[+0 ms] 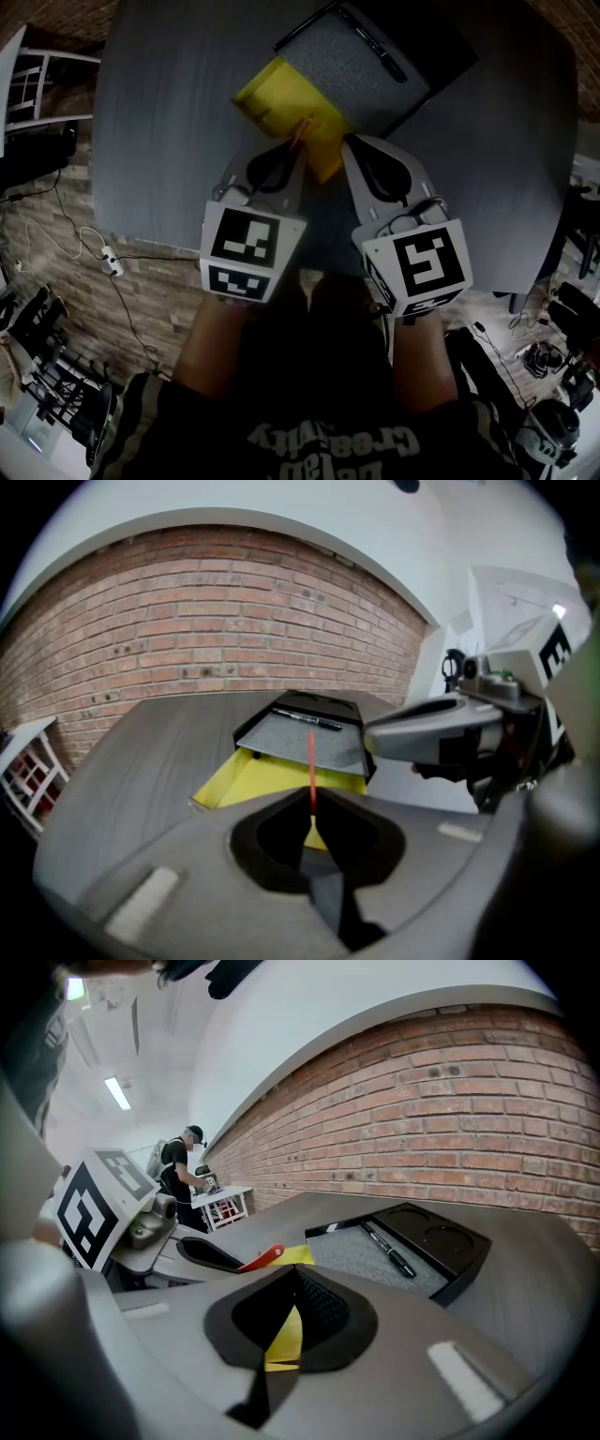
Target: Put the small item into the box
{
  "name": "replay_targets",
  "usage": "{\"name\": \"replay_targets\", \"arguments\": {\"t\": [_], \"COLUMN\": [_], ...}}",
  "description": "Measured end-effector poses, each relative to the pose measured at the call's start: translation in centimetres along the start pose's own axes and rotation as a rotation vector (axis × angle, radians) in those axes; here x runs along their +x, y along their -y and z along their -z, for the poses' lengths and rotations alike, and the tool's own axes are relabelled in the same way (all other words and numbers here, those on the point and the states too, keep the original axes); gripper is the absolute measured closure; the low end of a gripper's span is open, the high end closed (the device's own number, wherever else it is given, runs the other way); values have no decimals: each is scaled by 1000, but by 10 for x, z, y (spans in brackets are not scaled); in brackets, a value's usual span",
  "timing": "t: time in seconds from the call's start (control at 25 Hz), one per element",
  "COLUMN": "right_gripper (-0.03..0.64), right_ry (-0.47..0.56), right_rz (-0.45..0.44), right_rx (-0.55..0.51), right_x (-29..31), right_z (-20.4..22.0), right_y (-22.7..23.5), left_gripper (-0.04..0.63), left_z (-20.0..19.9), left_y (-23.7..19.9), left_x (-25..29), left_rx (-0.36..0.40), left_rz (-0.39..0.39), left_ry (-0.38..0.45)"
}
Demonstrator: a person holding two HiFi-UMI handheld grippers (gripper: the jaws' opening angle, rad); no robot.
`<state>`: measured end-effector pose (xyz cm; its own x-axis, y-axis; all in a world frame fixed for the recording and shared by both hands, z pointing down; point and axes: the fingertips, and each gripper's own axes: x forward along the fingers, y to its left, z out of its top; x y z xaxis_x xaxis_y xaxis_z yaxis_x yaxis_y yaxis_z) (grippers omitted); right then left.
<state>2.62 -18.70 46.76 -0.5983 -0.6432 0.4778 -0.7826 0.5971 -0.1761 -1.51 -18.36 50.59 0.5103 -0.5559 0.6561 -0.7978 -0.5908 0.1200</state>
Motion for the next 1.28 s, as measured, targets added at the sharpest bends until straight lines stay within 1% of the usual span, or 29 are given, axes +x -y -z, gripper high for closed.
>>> {"name": "replay_targets", "arguments": {"t": [0.68,0.8,0.88,1.0,1.28], "right_gripper": [611,611,611,611,611], "right_ry": [1,-1,-5,-8,-11], "right_rz": [2,5,7,9,12], "right_rx": [7,10,11,15,17], "right_x": [1,1,1,3,6], "right_z": [1,2,3,5,4], "right_y": [0,1,2,3,5], "left_gripper": [580,578,573,546,538], "left_z": [4,5,5,5,6], "left_y": [0,2,3,4,0], "left_x": [5,4,6,9,10], "left_rx": [8,22,34,33,32], "left_rz": [1,6,11,21,22], "left_ry": [-21,-24,-27,-31,-36]}}
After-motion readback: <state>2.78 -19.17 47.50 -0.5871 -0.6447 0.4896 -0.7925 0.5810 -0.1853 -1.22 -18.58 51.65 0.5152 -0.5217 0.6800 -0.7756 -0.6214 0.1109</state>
